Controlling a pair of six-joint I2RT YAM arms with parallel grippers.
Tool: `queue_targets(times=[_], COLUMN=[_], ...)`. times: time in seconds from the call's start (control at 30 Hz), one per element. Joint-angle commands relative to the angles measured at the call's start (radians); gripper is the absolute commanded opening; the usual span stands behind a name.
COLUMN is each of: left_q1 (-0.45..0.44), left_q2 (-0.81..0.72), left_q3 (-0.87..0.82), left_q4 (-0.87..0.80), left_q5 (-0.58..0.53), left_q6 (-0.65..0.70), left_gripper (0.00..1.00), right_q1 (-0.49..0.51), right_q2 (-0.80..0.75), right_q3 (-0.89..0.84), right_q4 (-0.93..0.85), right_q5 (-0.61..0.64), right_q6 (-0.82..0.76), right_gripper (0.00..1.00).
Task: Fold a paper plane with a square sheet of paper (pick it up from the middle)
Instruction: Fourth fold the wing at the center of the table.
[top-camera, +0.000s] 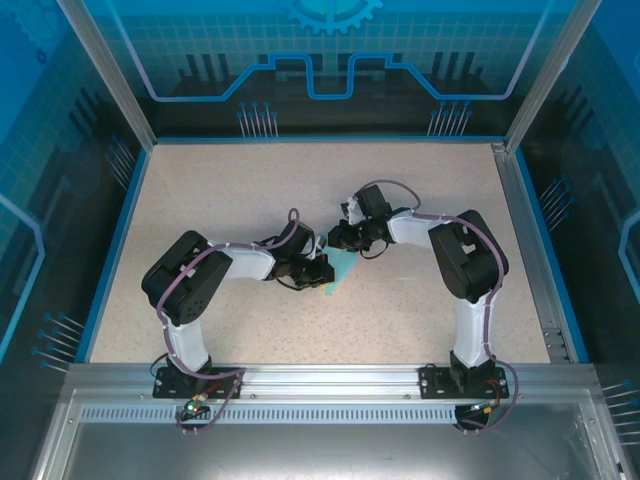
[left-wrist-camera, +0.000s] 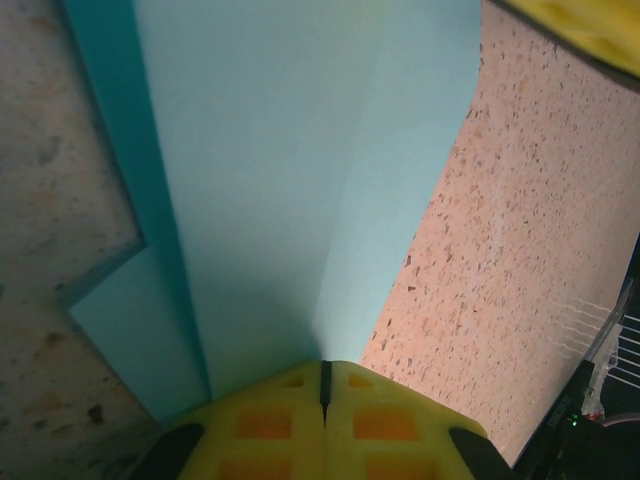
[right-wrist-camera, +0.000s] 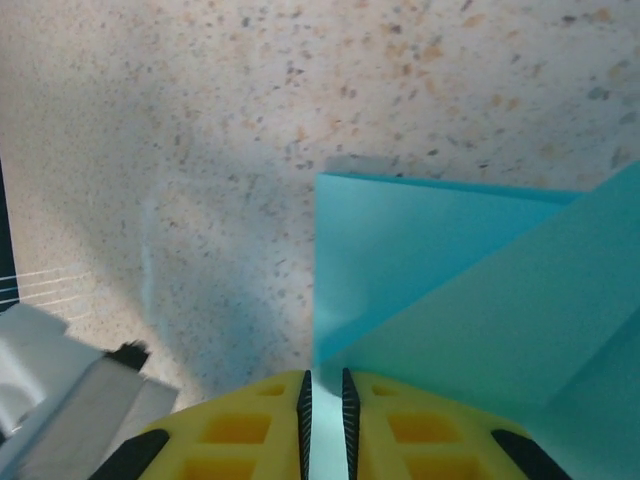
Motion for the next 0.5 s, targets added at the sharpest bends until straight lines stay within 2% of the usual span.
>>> queue_targets(times=[0.0,0.47], left_q1=[-0.026,-0.025], left_q2=[0.095,0.098], left_q3=[-0.057,-0.061], left_q4=[-0.196,-0.210], left_q5=[-0.080,-0.084], left_q6=[0.034,0.042], left_gripper=[0.00,0.00], right_q1=[-0.040,-0.144], right_q2=[0.050,0.104], right_q3=[-0.028,0.084], right_q4=[0.061,-0.018], right_q5=[-0.011,0.027], right_q6=[0.021,-0.001], right_gripper=[0.19,0.19])
